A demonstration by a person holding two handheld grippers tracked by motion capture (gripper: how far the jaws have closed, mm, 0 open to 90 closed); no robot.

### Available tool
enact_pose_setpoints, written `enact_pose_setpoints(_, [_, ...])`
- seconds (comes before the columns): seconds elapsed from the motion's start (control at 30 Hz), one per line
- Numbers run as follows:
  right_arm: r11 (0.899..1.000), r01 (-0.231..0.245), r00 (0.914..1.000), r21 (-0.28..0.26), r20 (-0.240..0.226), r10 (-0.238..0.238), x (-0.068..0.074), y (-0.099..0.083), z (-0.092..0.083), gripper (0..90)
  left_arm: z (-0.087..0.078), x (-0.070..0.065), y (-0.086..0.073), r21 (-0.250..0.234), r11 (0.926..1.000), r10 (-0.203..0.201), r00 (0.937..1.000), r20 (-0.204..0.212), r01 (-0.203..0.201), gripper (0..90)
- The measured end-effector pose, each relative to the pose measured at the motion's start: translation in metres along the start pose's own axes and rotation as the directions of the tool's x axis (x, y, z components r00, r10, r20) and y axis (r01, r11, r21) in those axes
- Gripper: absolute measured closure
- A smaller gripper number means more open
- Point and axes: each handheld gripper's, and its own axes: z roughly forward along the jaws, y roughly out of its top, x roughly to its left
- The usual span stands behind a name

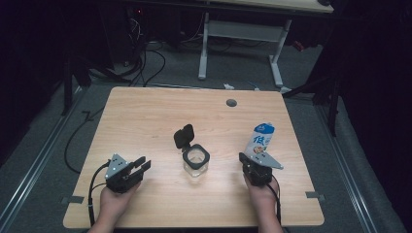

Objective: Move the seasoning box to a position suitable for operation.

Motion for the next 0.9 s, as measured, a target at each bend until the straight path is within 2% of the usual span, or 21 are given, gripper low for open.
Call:
enact_pose_setpoints(0.13, [1.0, -0.009, 0.9952, 0.028, 0.098, 0.006, -0.019, -0.007, -0.008, 89.7, -0.001, 0.007, -0.005, 0.007, 0.9998, -0.016, 0.9999, 0.002, 0.016, 68.6])
enact_pose_setpoints(0.2, [0.999, -0.026, 0.989, 0.04, 0.146, 0.02, -0.033, -0.012, -0.012, 89.9, -0.001, 0.008, -0.006, 0.008, 0.9995, -0.032, 0.9995, 0.007, 0.032, 69.0])
enact_pose_setpoints(0.27, [0.997, -0.056, 0.9832, 0.061, 0.177, 0.045, -0.042, -0.016, -0.013, 90.0, -0.002, 0.009, -0.006, 0.001, 0.9994, -0.033, 0.9994, 0.01, 0.033, 69.2])
enact_pose_setpoints(0.37, [0.993, -0.076, 0.978, 0.094, 0.201, 0.056, -0.049, -0.021, -0.008, 90.0, -0.003, 0.009, -0.006, -0.004, 0.9994, -0.036, 0.9993, 0.012, 0.036, 69.4])
enact_pose_setpoints(0.47, [0.99, -0.067, 0.9783, 0.121, 0.203, 0.042, -0.049, -0.022, -0.002, 89.9, -0.005, 0.009, -0.005, -0.004, 0.9991, -0.043, 0.999, 0.012, 0.043, 69.5])
enact_pose_setpoints(0.57, [0.991, -0.089, 0.9838, 0.1, 0.164, 0.072, -0.046, -0.021, -0.002, 86.6, -0.005, 0.008, -0.006, -0.008, 0.9987, -0.05, 0.9987, 0.011, 0.05, 69.5])
enact_pose_setpoints(0.7, [0.995, -0.082, 0.9915, 0.054, 0.106, 0.076, -0.032, -0.011, -0.005, 80.5, -0.002, 0.007, -0.007, -0.003, 0.9984, -0.056, 0.9983, 0.013, 0.056, 69.5])
enact_pose_setpoints(0.8, [0.997, -0.05, 0.9951, 0.058, 0.088, 0.045, -0.02, -0.001, 0.002, 75.1, -0.002, 0.006, -0.007, -0.001, 0.9986, -0.052, 0.9985, 0.017, 0.052, 69.4])
enact_pose_setpoints(0.9, [0.997, -0.033, 0.9927, 0.073, 0.118, 0.024, -0.012, 0.005, 0.008, 74.4, -0.003, 0.005, -0.007, -0.003, 0.9988, -0.048, 0.9987, 0.019, 0.048, 69.4])
